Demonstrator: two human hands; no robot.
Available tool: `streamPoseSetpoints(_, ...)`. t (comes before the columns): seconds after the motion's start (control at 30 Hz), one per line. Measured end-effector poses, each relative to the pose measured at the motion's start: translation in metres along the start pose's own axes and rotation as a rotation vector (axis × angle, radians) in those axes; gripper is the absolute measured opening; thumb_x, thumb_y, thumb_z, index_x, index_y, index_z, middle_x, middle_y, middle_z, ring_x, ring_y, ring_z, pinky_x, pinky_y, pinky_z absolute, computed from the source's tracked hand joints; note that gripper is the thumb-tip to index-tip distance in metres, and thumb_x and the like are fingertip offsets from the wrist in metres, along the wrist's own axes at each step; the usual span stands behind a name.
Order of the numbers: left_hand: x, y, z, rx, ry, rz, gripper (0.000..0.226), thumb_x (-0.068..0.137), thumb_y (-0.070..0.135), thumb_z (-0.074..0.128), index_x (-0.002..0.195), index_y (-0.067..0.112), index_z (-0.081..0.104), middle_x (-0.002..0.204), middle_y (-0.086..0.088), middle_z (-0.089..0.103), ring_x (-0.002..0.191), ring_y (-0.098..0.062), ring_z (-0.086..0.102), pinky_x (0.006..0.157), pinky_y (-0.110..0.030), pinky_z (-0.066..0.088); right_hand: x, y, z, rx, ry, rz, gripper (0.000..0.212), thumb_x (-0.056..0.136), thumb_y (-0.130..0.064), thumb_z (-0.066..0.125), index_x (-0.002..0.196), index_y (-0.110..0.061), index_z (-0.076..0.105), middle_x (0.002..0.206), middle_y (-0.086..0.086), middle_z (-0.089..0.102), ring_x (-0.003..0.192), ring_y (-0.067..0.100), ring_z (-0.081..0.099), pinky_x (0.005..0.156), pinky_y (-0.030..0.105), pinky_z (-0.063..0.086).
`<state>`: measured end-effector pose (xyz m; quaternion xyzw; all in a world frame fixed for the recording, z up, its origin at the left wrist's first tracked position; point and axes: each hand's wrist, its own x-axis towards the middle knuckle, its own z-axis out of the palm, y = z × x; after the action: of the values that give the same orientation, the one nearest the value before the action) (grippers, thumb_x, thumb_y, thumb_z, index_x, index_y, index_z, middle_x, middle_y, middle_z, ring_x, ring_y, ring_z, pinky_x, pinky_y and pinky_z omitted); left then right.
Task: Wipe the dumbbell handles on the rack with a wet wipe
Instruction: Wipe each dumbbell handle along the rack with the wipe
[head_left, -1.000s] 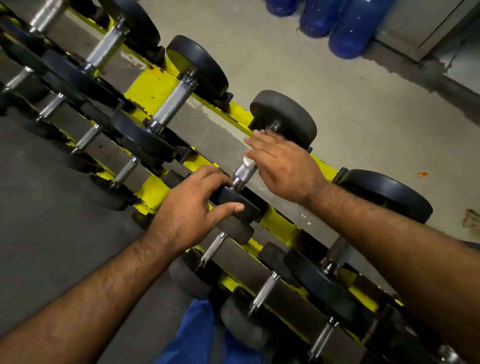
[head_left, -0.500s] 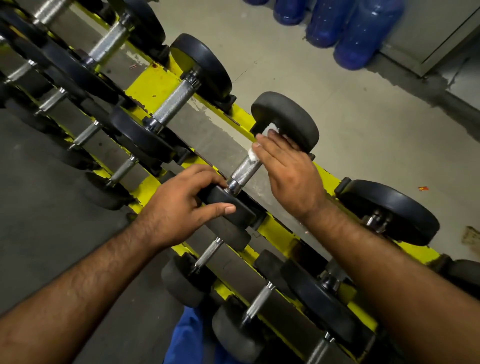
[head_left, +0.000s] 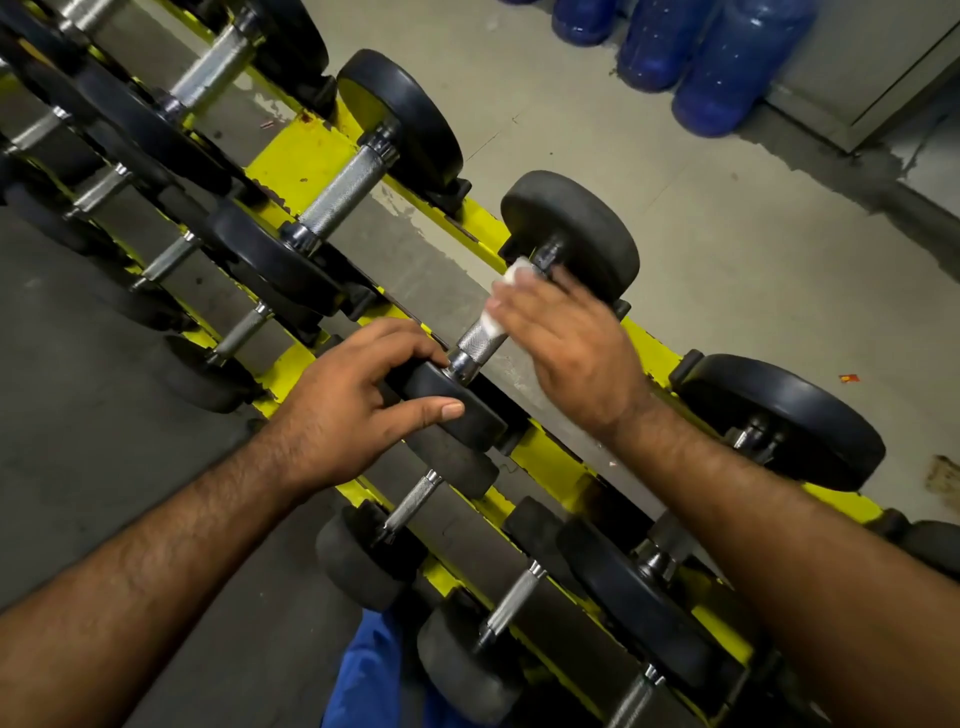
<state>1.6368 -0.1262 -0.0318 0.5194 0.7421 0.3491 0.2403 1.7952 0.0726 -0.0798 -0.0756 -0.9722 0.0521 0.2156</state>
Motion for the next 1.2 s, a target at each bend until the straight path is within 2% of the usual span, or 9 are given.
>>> streamPoseSetpoints(0.1, 0.0, 0.001, 0.002, -0.006, 0.005, 0.011, 0.047, 0.077, 0.061, 0.067, 0.107, 0.025, 0.067, 0.115, 0.011, 0.058, 0.113, -0.014, 0.057, 0.092, -0.043, 0.051, 0.001, -0.005, 0.003, 0.023, 0.059, 0.171, 0.046, 0.091, 0.008, 0.047, 0.135, -0.001, 0.058, 0.143, 0.014, 0.054, 0.139, 0.03, 0.045, 0.116, 0.04, 0.032)
streamPoseSetpoints(0.27, 0.001, 0.002, -0.001, -0.022, 0.006, 0.009, 0.047, 0.077, 0.06, 0.067, 0.106, 0.023, 0.068, 0.112, 0.01, 0.059, 0.112, -0.015, 0.058, 0.094, -0.043, 0.05, -0.003, -0.013, 0.002, 0.03, -0.023, 0.01, 0.046, 0.092, 0.003, 0.041, 0.134, -0.002, 0.059, 0.142, 0.013, 0.056, 0.138, 0.029, 0.046, 0.118, 0.044, 0.031)
streamPoseSetpoints(0.4, 0.001, 0.004, 0.0, -0.008, 0.007, 0.02, 0.046, 0.078, 0.059, 0.067, 0.106, 0.022, 0.068, 0.112, 0.011, 0.059, 0.112, -0.014, 0.058, 0.094, -0.041, 0.05, 0.0, -0.013, 0.001, 0.015, 0.016, 0.2, 0.051, 0.089, 0.006, 0.047, 0.139, -0.001, 0.053, 0.147, 0.014, 0.05, 0.142, 0.029, 0.04, 0.119, 0.04, 0.028)
streamPoseSetpoints(0.53, 0.0, 0.006, -0.001, 0.0, 0.001, 0.001, 0.046, 0.077, 0.061, 0.066, 0.106, 0.025, 0.067, 0.113, 0.015, 0.058, 0.112, -0.013, 0.057, 0.093, -0.034, 0.05, -0.005, -0.013, 0.001, 0.038, -0.052, -0.005, 0.045, 0.097, 0.001, 0.037, 0.137, -0.002, 0.056, 0.145, 0.013, 0.053, 0.14, 0.029, 0.043, 0.119, 0.045, 0.029)
streamPoseSetpoints(0.67, 0.0, 0.005, 0.0, 0.0, 0.006, 0.011, 0.045, 0.078, 0.059, 0.066, 0.107, 0.025, 0.067, 0.114, 0.014, 0.058, 0.113, -0.012, 0.057, 0.088, -0.038, 0.051, 0.0, -0.005, 0.0, 0.046, 0.018, 0.166, 0.054, 0.087, 0.01, 0.051, 0.139, -0.001, 0.053, 0.147, 0.013, 0.051, 0.142, 0.029, 0.041, 0.118, 0.043, 0.031)
streamPoseSetpoints(0.8, -0.001, 0.003, 0.002, -0.006, 0.023, 0.027, 0.045, 0.08, 0.058, 0.066, 0.109, 0.023, 0.067, 0.115, 0.012, 0.058, 0.114, -0.015, 0.057, 0.083, -0.046, 0.054, -0.008, -0.015, 0.004, 0.081, -0.09, -0.119, 0.045, 0.095, 0.001, 0.042, 0.137, -0.003, 0.056, 0.145, 0.012, 0.052, 0.14, 0.028, 0.043, 0.118, 0.047, 0.031)
streamPoseSetpoints(0.97, -0.006, 0.0, 0.01, -0.036, 0.066, 0.024, 0.044, 0.082, 0.054, 0.067, 0.112, 0.021, 0.067, 0.122, 0.005, 0.058, 0.122, -0.02, 0.054, 0.078, -0.053, 0.055, -0.002, -0.007, 0.003, 0.047, -0.003, 0.082, 0.052, 0.087, 0.01, 0.05, 0.137, 0.0, 0.055, 0.145, 0.015, 0.052, 0.14, 0.032, 0.043, 0.117, 0.046, 0.031)
streamPoseSetpoints(1.1, -0.007, -0.002, 0.014, -0.026, 0.091, 0.059, 0.044, 0.083, 0.05, 0.068, 0.112, 0.016, 0.066, 0.122, 0.003, 0.06, 0.122, -0.015, 0.054, 0.093, -0.045, 0.05, -0.011, -0.014, 0.003, 0.05, -0.133, -0.189, 0.044, 0.102, -0.004, 0.031, 0.139, -0.005, 0.055, 0.147, 0.011, 0.05, 0.141, 0.028, 0.042, 0.119, 0.046, 0.028)
streamPoseSetpoints(1.2, -0.007, -0.001, 0.014, -0.047, 0.108, 0.06, 0.045, 0.083, 0.048, 0.069, 0.111, 0.014, 0.065, 0.12, 0.002, 0.061, 0.12, -0.012, 0.055, 0.099, -0.036, 0.046, 0.0, 0.008, -0.001, -0.003, -0.028, -0.01, 0.049, 0.094, 0.005, 0.038, 0.138, -0.004, 0.056, 0.144, 0.011, 0.053, 0.14, 0.029, 0.043, 0.118, 0.047, 0.028)
